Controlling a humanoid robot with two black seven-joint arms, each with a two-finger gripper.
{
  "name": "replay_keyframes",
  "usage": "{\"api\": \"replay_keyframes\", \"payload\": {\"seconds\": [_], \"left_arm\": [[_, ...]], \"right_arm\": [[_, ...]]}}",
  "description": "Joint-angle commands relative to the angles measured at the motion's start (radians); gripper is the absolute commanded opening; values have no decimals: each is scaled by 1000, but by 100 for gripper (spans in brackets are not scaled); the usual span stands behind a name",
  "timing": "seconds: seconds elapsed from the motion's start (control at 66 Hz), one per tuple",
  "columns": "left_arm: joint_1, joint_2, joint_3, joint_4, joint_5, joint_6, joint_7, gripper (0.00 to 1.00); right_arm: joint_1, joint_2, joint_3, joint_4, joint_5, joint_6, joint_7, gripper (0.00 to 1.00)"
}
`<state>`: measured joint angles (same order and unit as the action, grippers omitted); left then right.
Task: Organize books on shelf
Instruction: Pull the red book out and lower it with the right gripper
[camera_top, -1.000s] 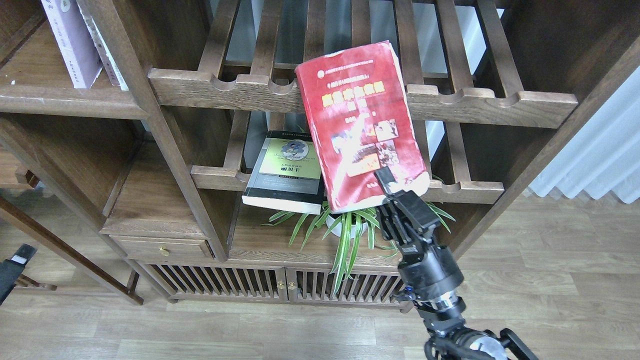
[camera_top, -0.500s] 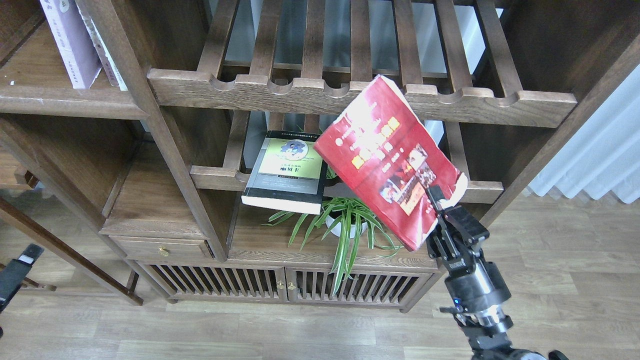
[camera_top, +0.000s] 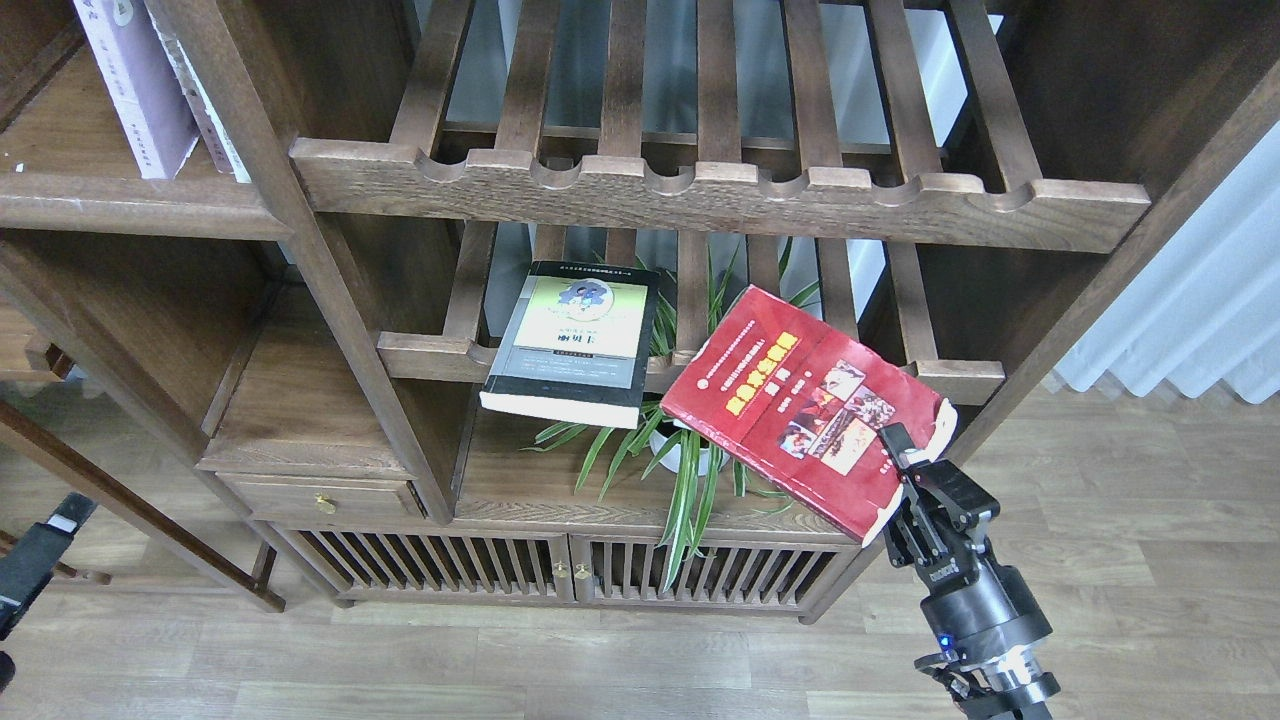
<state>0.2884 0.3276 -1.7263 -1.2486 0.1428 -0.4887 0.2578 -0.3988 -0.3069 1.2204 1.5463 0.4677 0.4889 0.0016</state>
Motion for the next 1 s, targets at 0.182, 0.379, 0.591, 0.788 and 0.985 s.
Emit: {"api": "replay_keyframes", "payload": {"seconds": [0.182,0.379,0.591,0.788,0.985], "left_arm": [[0,-1,4,0,0,0,0,99],[3,-1,31,2,0,0,3,99],[14,-2,85,3,1,0,1,99],[14,-4,128,20,1,0,-8,99],[12,-36,208,38,-14,0,-11,99]], "right_arm": [[-14,-103,1,-69,71,0,0,11],[-57,-115,-13,-74,75,0,-2,10],[-61,-110,-84,-83,69,0,-2,10],[-48,-89,-166,-87,61,0,0,9],[11,-32,-240,-121,51,0,4,6]]}}
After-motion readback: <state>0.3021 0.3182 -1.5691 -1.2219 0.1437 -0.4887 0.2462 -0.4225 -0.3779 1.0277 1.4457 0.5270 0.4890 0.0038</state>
